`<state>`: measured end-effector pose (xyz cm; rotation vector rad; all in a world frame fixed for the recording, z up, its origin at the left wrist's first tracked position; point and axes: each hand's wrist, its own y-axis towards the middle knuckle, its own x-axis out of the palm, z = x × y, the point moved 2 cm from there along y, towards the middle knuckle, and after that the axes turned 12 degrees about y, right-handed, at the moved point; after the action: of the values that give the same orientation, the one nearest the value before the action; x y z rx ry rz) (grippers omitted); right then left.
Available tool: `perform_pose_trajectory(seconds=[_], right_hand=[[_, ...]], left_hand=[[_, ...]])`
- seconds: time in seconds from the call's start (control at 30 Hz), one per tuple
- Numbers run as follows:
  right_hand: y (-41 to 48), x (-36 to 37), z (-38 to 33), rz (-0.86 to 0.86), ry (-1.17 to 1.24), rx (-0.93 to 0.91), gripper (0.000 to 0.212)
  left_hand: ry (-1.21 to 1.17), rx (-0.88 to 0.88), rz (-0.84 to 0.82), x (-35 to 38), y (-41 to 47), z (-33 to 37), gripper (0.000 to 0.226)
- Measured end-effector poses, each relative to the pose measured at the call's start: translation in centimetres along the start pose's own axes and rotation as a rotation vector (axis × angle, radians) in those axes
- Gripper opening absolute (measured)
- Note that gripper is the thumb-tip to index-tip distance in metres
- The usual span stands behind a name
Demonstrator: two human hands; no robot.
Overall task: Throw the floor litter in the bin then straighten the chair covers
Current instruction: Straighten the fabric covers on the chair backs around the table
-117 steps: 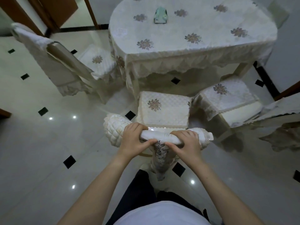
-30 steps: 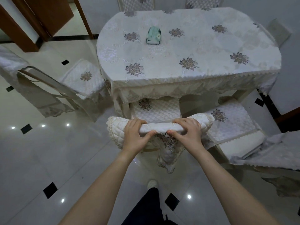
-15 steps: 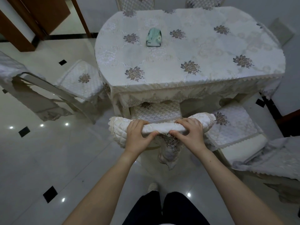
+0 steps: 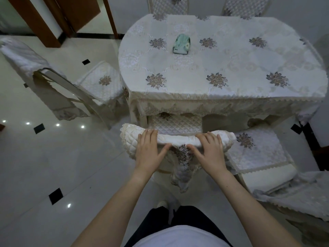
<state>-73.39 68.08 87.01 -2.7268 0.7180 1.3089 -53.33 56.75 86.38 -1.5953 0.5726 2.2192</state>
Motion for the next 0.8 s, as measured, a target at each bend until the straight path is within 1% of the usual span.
perform_pose_trajectory(seconds=[0.13, 0.27, 0.43, 0.6, 0.8], right_hand=[[0.3, 0.3, 0.7, 0.028, 0.103, 0.013, 0.053], [0.6, 0.7, 1.1, 0.038, 0.186, 0.033, 0.059], [1.4, 0.8, 1.8, 0.029, 0.211, 0.033, 0.058], [2.7, 1.0, 2.0, 0.029, 0.2, 0.024, 0.052], [4.6, 1.2, 2.2, 0.039, 0.205, 0.018, 0.049]], left_hand=[[-0.038, -0.041, 0.026, 0.1, 0.2, 0.3, 0.085], [-0.091, -0.063, 0.054, 0.6, 0.3, 0.1, 0.082], [-0.077, -0.061, 0.076, 1.1, 1.0, 0.2, 0.073], [-0.087, -0.057, 0.084, 1.1, 2.2, 0.2, 0.079], [-0.088, -0.059, 0.059, 1.2, 4.1, -0.1, 0.074]])
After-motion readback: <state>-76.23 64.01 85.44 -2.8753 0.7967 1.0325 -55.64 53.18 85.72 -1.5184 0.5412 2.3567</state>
